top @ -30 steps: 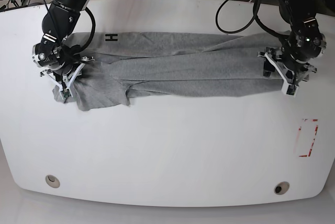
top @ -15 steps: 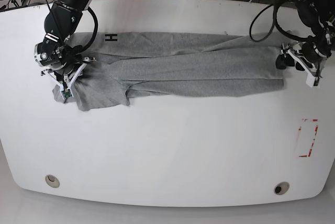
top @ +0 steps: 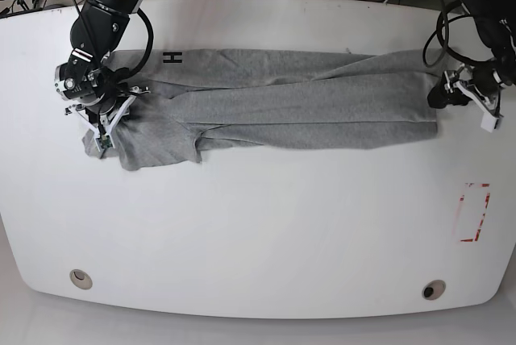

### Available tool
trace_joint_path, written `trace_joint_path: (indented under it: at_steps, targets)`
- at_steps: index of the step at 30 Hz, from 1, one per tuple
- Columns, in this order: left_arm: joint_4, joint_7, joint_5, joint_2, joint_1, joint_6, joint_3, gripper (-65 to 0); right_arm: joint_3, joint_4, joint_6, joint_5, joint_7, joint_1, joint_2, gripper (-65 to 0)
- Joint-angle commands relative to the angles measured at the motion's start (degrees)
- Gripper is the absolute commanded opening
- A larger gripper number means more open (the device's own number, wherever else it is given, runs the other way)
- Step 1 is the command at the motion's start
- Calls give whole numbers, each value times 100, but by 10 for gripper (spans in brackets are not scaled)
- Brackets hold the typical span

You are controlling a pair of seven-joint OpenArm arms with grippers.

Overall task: Fold the T-shirt properly
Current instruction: 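Grasp the folded strip end with the left gripper, right gripper holding the other end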

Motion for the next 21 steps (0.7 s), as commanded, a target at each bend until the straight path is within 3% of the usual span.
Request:
trace_joint_path:
  at_steps: [1,5,8,15,21]
  targets:
    - [-49,98,-48,-32,-17,-8,198,-210,-13,70,17,-69,-164,22,44,-539]
    - [-66,107,-259,-23,9,-8,453,-212,-13,175,17,-69,-164,-22,35,-539]
    - [-58,107,-347,-23,18,-8,585,-269,-13,175,17,-69,-164,-5,35,-539]
    - [-75,81,-48,-6,27,67,690,-646,22,184,17,-69,-164,-13,35,-539]
    - [232,81,225,3,-8,339,690,-650,22,184,17,-69,-164,-13,35,-539]
